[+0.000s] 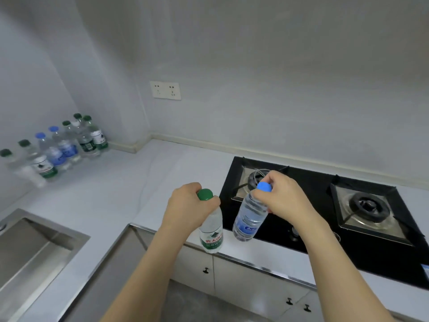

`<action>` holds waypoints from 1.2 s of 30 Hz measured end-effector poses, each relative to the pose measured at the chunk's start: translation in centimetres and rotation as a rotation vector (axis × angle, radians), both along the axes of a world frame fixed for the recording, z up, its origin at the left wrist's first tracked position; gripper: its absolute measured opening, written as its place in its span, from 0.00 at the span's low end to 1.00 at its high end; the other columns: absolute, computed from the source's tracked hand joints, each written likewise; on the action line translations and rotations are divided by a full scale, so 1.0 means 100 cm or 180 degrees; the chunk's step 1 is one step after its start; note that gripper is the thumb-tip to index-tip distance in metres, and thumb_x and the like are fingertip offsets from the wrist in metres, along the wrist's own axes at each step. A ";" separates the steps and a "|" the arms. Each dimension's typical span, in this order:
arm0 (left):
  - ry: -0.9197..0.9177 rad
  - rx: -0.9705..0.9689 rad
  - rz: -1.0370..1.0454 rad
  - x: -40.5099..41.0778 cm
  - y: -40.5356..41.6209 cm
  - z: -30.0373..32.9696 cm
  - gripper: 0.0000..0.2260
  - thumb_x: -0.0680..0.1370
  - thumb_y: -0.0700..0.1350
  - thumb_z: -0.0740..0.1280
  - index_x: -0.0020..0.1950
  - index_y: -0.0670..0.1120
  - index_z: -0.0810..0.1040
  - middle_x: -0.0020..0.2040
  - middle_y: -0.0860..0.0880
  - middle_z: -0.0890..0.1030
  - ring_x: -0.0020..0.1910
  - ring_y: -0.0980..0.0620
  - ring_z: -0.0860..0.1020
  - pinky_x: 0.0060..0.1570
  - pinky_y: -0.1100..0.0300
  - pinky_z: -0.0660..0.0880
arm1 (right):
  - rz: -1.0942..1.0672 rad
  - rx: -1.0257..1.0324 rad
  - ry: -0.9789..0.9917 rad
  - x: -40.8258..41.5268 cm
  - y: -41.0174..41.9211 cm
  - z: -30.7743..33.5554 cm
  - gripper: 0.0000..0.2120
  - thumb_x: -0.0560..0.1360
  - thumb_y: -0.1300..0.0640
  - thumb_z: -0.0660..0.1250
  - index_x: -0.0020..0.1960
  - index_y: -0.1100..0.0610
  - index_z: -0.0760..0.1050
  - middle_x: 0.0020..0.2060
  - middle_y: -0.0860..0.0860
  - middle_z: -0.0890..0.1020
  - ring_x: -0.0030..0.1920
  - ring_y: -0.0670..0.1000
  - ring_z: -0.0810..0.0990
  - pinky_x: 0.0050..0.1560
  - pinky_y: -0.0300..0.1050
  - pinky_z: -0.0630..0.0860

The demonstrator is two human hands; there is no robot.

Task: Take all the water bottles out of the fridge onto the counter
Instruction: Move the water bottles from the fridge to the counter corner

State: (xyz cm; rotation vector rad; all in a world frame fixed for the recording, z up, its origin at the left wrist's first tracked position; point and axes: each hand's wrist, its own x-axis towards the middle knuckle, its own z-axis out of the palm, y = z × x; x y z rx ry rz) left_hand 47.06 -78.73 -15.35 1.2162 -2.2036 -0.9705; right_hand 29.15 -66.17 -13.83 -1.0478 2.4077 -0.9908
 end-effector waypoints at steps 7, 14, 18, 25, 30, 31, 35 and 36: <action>-0.0008 0.0445 0.0427 0.032 -0.062 -0.019 0.15 0.68 0.50 0.70 0.37 0.41 0.69 0.32 0.47 0.69 0.27 0.47 0.76 0.29 0.58 0.65 | 0.0434 0.0255 0.0118 0.020 -0.080 -0.016 0.09 0.68 0.49 0.71 0.42 0.50 0.72 0.39 0.45 0.78 0.39 0.50 0.81 0.44 0.54 0.81; -0.0230 0.0268 0.0674 0.043 -0.132 -0.021 0.15 0.70 0.52 0.69 0.35 0.45 0.67 0.32 0.48 0.71 0.34 0.41 0.82 0.29 0.60 0.65 | 0.0879 0.0280 0.0125 0.021 -0.179 -0.025 0.09 0.67 0.49 0.71 0.42 0.49 0.72 0.36 0.46 0.78 0.36 0.51 0.80 0.40 0.48 0.78; -0.0355 0.0248 0.0763 0.045 -0.182 -0.024 0.16 0.70 0.53 0.69 0.34 0.46 0.65 0.33 0.47 0.72 0.31 0.46 0.78 0.29 0.58 0.66 | 0.1168 0.0218 0.0050 0.016 -0.243 -0.022 0.08 0.69 0.50 0.70 0.44 0.50 0.72 0.38 0.47 0.79 0.39 0.51 0.80 0.41 0.48 0.76; -0.0366 0.0332 0.1120 0.056 -0.256 -0.027 0.16 0.69 0.52 0.70 0.35 0.45 0.66 0.33 0.46 0.71 0.29 0.50 0.74 0.29 0.58 0.67 | 0.1620 0.0168 0.0013 0.025 -0.338 -0.022 0.07 0.71 0.52 0.68 0.45 0.50 0.71 0.38 0.46 0.78 0.38 0.50 0.78 0.38 0.45 0.73; -0.0350 0.0469 0.1328 0.073 -0.296 -0.023 0.15 0.71 0.50 0.70 0.36 0.44 0.67 0.34 0.46 0.72 0.30 0.46 0.79 0.26 0.62 0.67 | 0.1739 0.0154 -0.0021 0.039 -0.388 -0.021 0.08 0.71 0.51 0.69 0.46 0.51 0.72 0.39 0.46 0.79 0.39 0.51 0.79 0.40 0.48 0.76; -0.0360 0.0493 0.1390 0.079 -0.309 -0.024 0.15 0.71 0.50 0.70 0.35 0.44 0.67 0.33 0.46 0.72 0.32 0.43 0.81 0.25 0.63 0.67 | 0.1797 0.0178 -0.0021 0.045 -0.405 -0.023 0.08 0.71 0.51 0.69 0.46 0.51 0.72 0.39 0.46 0.79 0.39 0.51 0.79 0.40 0.47 0.76; -0.0437 0.0454 0.1547 0.105 -0.355 -0.031 0.16 0.69 0.52 0.71 0.34 0.44 0.66 0.33 0.45 0.72 0.36 0.39 0.82 0.28 0.60 0.67 | 0.2017 0.0308 0.0051 0.071 -0.456 -0.031 0.09 0.71 0.50 0.69 0.47 0.51 0.72 0.39 0.45 0.78 0.39 0.49 0.77 0.38 0.43 0.73; -0.0460 0.0437 0.1569 0.111 -0.366 -0.033 0.16 0.69 0.52 0.71 0.34 0.44 0.67 0.33 0.43 0.74 0.36 0.39 0.82 0.29 0.59 0.68 | 0.2053 0.0348 0.0067 0.078 -0.468 -0.033 0.08 0.71 0.50 0.69 0.47 0.51 0.72 0.39 0.45 0.78 0.39 0.48 0.77 0.38 0.43 0.72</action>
